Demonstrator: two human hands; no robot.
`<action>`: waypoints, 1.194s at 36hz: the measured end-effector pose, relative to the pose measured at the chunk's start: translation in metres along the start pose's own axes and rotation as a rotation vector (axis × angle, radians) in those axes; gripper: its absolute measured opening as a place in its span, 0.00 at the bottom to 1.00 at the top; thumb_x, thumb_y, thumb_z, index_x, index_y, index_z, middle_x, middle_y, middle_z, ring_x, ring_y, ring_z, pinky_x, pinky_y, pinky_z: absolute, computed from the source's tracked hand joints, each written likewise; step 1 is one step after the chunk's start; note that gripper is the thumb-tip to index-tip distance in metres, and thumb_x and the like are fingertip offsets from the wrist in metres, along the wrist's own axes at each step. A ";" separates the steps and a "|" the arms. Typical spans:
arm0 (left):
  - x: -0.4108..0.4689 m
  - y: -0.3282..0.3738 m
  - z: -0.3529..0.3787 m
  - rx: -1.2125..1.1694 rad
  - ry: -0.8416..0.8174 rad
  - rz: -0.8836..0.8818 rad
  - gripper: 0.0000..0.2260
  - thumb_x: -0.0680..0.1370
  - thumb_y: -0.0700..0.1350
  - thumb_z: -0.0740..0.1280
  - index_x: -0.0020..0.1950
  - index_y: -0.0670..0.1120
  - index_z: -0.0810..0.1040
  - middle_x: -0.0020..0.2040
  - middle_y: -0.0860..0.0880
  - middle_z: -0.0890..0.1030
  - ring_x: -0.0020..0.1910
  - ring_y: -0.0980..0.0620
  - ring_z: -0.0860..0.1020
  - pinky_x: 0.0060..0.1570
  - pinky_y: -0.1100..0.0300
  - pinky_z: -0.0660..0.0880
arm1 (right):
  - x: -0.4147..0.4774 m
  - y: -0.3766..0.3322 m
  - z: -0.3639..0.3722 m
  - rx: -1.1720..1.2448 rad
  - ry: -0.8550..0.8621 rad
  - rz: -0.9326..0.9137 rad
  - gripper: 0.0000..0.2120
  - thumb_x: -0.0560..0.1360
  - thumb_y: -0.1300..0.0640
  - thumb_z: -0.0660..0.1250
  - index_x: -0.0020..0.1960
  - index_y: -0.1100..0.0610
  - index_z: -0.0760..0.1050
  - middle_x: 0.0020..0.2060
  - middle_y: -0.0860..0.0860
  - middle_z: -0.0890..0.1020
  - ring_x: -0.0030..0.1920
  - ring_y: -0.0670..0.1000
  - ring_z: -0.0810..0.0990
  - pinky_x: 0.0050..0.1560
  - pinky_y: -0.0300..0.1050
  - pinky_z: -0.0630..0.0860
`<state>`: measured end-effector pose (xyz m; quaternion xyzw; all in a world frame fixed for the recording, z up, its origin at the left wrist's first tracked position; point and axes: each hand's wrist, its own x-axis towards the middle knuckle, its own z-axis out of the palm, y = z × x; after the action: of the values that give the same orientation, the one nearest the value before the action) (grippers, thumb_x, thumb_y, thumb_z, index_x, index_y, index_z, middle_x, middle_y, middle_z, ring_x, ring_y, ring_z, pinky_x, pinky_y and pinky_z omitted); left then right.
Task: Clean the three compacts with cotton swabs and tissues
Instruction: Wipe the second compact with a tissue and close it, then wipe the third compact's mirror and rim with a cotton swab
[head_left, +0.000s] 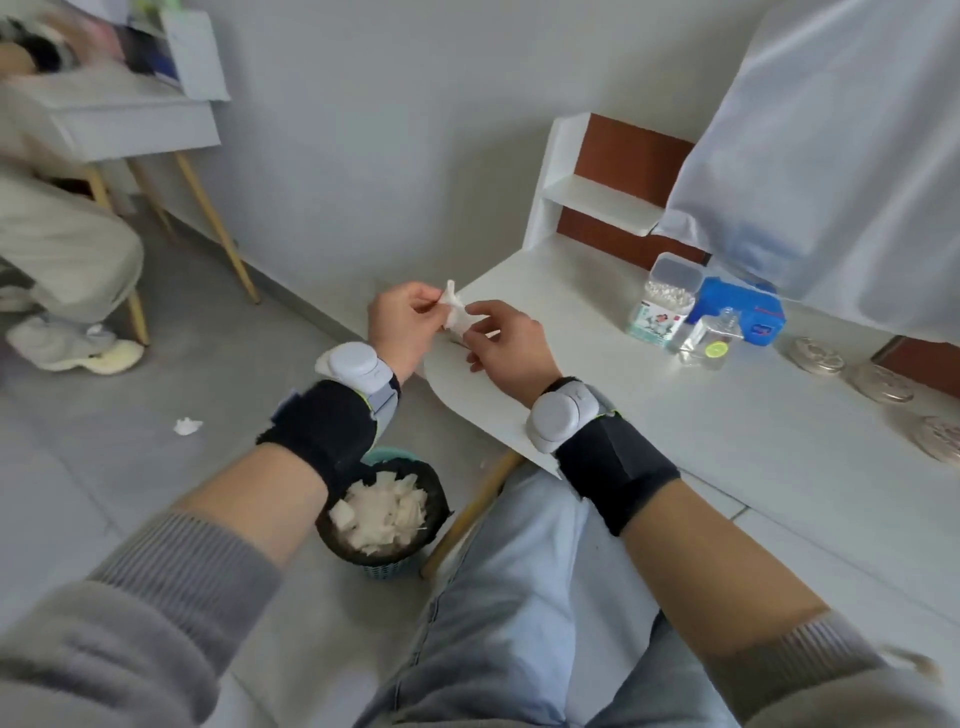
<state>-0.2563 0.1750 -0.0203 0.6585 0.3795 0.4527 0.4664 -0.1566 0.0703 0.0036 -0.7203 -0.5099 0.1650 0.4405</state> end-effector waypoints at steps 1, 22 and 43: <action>0.000 -0.007 -0.008 0.006 0.056 -0.011 0.04 0.71 0.38 0.72 0.43 0.46 0.81 0.41 0.48 0.84 0.41 0.53 0.82 0.47 0.58 0.79 | 0.001 -0.004 0.008 -0.027 -0.027 -0.007 0.13 0.77 0.63 0.61 0.60 0.57 0.74 0.43 0.51 0.79 0.32 0.52 0.81 0.39 0.40 0.80; -0.013 -0.038 -0.003 0.282 0.167 -0.047 0.12 0.76 0.40 0.63 0.59 0.44 0.77 0.58 0.47 0.79 0.57 0.46 0.76 0.56 0.55 0.72 | -0.001 0.007 0.012 -0.109 0.071 -0.061 0.11 0.75 0.64 0.59 0.52 0.58 0.78 0.40 0.49 0.79 0.39 0.55 0.80 0.47 0.55 0.78; -0.095 0.093 0.228 0.126 -0.353 0.472 0.07 0.74 0.38 0.65 0.51 0.43 0.78 0.50 0.48 0.81 0.49 0.50 0.77 0.49 0.59 0.71 | -0.087 0.110 -0.209 -0.222 0.801 0.243 0.14 0.71 0.65 0.61 0.54 0.57 0.77 0.51 0.51 0.82 0.48 0.56 0.79 0.52 0.47 0.73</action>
<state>-0.0616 -0.0001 0.0106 0.8247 0.1565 0.4026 0.3651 0.0147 -0.1140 0.0135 -0.8253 -0.2247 -0.1326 0.5008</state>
